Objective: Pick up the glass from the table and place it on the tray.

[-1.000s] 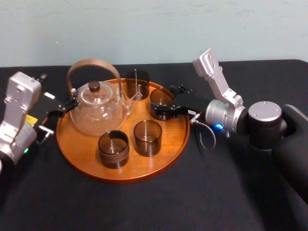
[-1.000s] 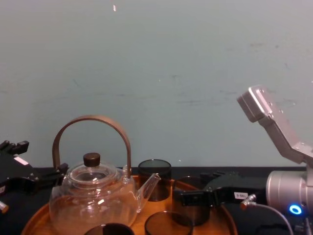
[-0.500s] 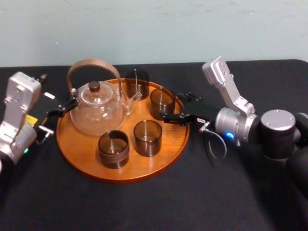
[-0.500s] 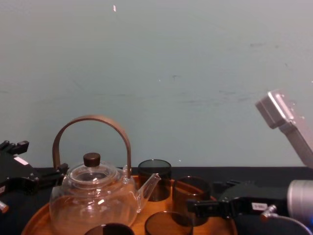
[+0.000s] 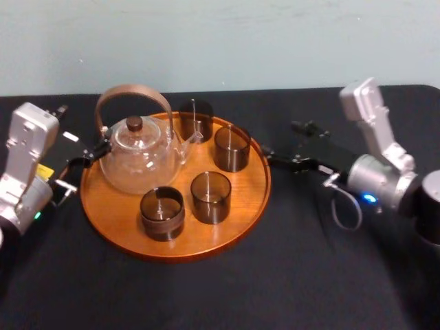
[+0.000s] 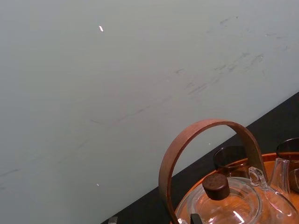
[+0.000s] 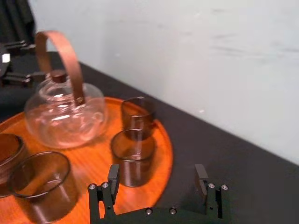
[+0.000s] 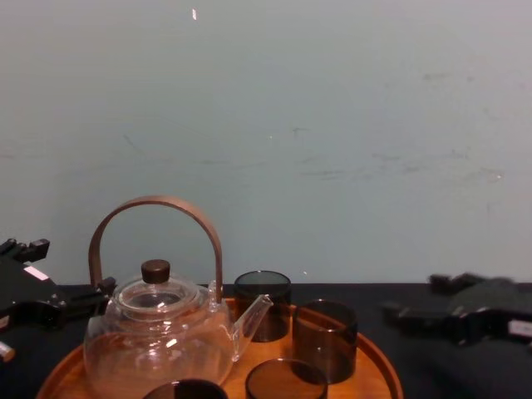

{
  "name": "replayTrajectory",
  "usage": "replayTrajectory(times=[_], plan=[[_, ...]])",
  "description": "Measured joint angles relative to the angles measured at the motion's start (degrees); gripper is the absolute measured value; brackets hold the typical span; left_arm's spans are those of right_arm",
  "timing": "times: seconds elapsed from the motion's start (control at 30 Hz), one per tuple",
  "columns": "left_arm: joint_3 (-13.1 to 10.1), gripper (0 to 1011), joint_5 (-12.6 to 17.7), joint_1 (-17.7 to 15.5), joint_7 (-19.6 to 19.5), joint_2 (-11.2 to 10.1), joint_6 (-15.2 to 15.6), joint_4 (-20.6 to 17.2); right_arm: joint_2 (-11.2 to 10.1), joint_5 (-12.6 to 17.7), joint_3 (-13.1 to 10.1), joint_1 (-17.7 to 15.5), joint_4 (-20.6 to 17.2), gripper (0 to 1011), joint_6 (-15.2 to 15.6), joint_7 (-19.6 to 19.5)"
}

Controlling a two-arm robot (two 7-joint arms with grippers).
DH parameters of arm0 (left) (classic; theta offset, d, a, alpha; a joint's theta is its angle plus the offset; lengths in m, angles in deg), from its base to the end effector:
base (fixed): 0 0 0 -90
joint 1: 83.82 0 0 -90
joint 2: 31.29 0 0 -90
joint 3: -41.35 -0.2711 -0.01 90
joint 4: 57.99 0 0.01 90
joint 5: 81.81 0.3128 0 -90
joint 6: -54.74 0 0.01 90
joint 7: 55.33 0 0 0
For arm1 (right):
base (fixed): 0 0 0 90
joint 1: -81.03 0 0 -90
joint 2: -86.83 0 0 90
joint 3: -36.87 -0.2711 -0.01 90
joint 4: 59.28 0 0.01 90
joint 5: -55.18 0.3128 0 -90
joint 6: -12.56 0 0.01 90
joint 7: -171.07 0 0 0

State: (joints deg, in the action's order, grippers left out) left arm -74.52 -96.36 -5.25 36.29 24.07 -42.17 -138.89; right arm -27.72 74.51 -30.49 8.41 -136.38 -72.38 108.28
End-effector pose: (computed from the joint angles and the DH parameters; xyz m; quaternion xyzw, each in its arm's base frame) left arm 0.3588 0.0708 -0.2878 0.1414 -0.1324 0.5799 0.7913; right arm 0.3952 -0.0339 -0.2675 -0.1151 0.0114 -0.4074 0.9059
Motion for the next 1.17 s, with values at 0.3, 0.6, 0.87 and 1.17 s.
replayTrajectory(times=[0.3,0.6,0.87,1.17], plan=[[0.00,1010,0.00,0.00,0.00,0.00,0.00,0.00,-2.15,1.12,-5.05,-3.45,-3.64,1002,-0.41,-4.35],[0.00,1009,0.00,0.00,0.00,-0.01,0.00,0.00,-1.81,-0.11,-9.33,-4.47,-4.06,1002,-0.73,-9.47],[0.00,1010,0.00,0.00,0.00,0.00,0.00,0.00,-1.86,-0.13,-8.87,-4.40,-3.95,1002,-0.73,-9.01],[0.00,1010,0.00,0.00,0.00,0.00,0.00,0.00,-1.89,-0.11,-8.63,-4.30,-3.88,1002,-0.73,-8.66]])
